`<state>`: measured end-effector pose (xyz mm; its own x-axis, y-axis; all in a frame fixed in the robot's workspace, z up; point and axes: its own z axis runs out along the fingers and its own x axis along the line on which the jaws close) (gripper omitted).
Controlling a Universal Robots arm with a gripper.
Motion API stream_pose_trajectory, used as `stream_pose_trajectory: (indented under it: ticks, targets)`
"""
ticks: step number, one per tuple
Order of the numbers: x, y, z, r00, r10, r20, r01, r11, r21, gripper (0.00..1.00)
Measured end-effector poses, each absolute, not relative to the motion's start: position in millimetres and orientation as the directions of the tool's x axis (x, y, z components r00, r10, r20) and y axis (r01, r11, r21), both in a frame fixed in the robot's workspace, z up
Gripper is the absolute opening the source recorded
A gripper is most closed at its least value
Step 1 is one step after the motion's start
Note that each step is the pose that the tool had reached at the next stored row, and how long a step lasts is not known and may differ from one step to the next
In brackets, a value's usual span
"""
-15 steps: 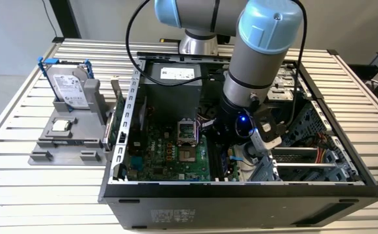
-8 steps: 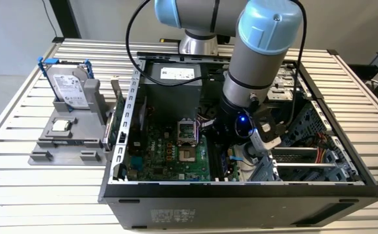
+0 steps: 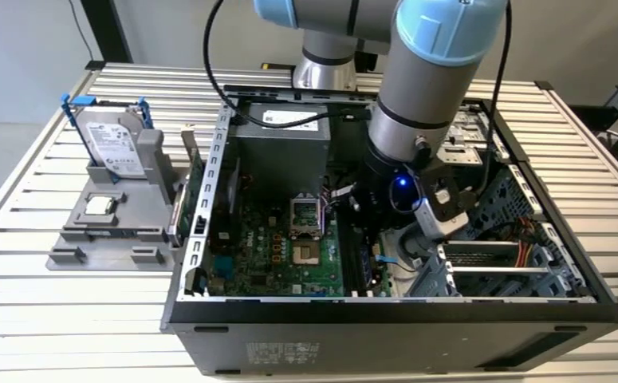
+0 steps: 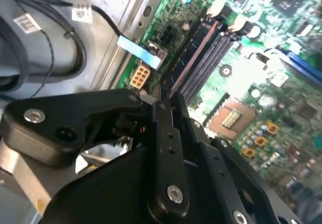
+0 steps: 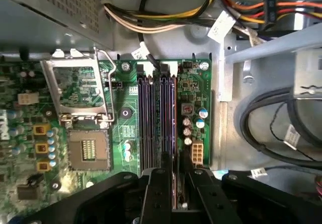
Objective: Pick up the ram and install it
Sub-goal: 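Insert the ram into the slot, then press down the ram until it locks into place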
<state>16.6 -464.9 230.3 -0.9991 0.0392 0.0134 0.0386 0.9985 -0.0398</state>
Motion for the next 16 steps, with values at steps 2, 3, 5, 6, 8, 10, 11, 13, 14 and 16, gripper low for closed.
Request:
stream_pose_trajectory:
  ticks: [2,3,5,6,8,10,11,13,14,16]
  targets:
    - [16.6,-464.9,239.4,-0.999,0.039,0.013,0.039,0.998,-0.04,1.0]
    - [16.6,-464.8,243.8,-0.999,0.039,0.013,0.039,0.998,-0.04,1.0]
    - [16.6,-464.9,251.6,-0.999,0.039,0.014,0.038,0.998,-0.04,1.0]
    - [16.6,-464.8,251.7,-0.999,0.039,0.014,0.038,0.998,-0.039,1.0]
    - [16.6,-464.8,251.7,-0.999,0.039,0.014,0.039,0.998,-0.039,1.0]
    - [16.6,-464.8,251.7,-0.999,0.039,0.014,0.039,0.998,-0.04,1.0]
    - [16.6,-464.8,251.8,-0.999,0.039,0.014,0.039,0.998,-0.04,0.0]
    - [16.6,-464.9,251.8,-0.999,0.039,0.014,0.039,0.998,-0.04,0.0]
    - [16.6,-464.9,251.8,-0.999,0.039,0.014,0.039,0.998,-0.04,0.0]
    - [16.6,-464.8,251.8,-0.999,0.039,0.014,0.039,0.998,-0.04,0.0]
